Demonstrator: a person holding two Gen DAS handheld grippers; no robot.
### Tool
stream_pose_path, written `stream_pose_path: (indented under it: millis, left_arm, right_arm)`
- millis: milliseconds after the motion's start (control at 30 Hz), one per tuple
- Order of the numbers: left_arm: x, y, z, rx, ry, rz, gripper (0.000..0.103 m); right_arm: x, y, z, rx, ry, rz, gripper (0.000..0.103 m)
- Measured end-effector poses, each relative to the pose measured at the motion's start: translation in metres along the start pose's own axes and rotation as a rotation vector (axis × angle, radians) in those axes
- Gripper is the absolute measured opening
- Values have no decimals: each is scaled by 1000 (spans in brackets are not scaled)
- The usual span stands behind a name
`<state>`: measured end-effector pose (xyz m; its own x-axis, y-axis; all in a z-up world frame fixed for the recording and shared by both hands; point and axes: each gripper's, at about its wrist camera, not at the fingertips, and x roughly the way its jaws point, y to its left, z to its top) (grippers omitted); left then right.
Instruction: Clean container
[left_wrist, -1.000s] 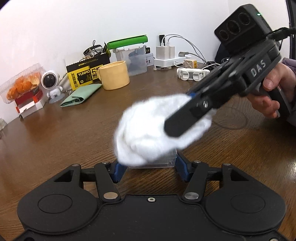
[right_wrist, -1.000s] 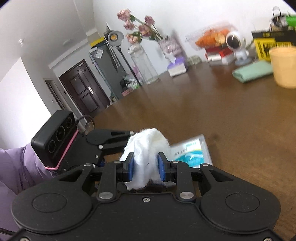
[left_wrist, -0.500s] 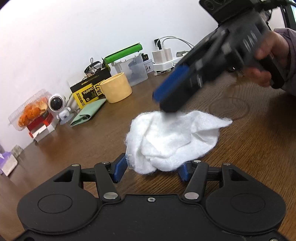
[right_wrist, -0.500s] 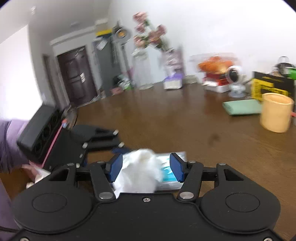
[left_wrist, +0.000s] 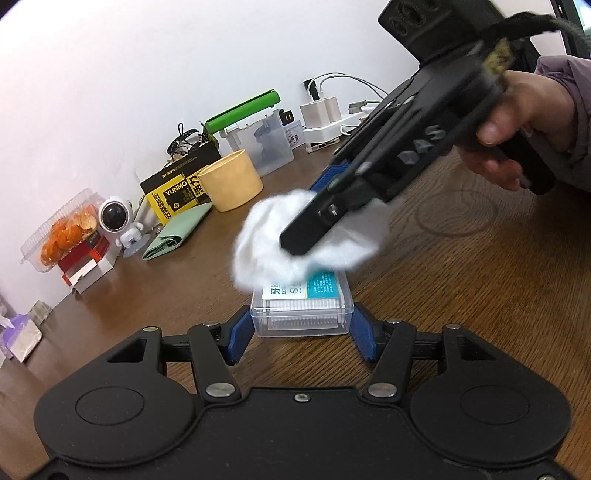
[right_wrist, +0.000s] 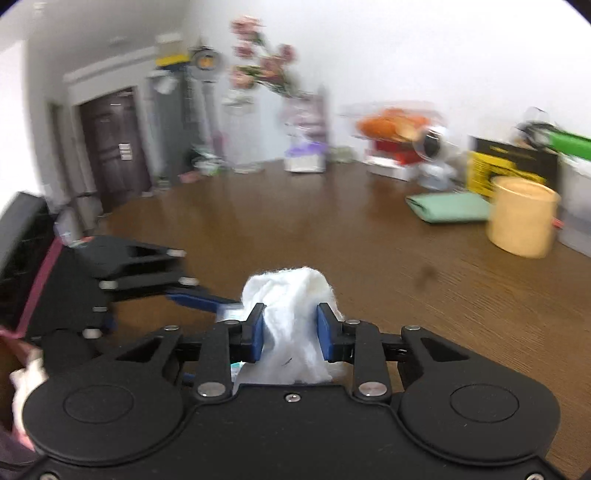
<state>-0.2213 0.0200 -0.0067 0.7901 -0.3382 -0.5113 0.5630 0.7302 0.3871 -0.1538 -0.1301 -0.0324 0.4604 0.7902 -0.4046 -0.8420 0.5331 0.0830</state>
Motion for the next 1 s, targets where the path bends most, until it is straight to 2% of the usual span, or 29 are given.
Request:
stream_pose_path:
  millis: [67,167,233,300,333,400,500,567,633,767,833,1000]
  left_arm:
    - [0,1,0,-7,1,-5,57]
    - [0,4,0,-26,5,-17,57]
    - [0,5,0,-33,6,-21,57]
    - [1,6,0,-36,7,-23,57]
    - [1,6,0,-35,7,-23,57]
    - [1,6,0,-35,7,-23,57]
    - [1,7,0,-40,8,-26,57]
    - [1,9,0,-46,9,-31,57]
    - [2,10,0,-54,11,-37,57]
    - [1,10,0,-49,9,-34,57]
    - [1,9,0,-47,8,-34,57]
    - [0,4,0,-16,0,-24,57]
  right_arm:
    - [6,12,-1,-44,27,75,31]
    - [3,10,0,-56,50,48,31]
    - [0,-6,2,8,50,-10,31]
    - [-4,-19,1,36,46,-119,31]
    - [-5,-24,-1,58,40,-123,31]
    - [-5,-26,-2,83,29,-87,31]
    - [0,-5,-2,27,44,32,31]
    - [5,7,0,-17,65,77,31]
    - [5,5,0,-17,80,50,31]
    - [-3,-22,0,64,73,-90,31]
    - [-3,-28,-1,88,51,-103,33]
    - [6,-10,-5,35,-7,-43,35]
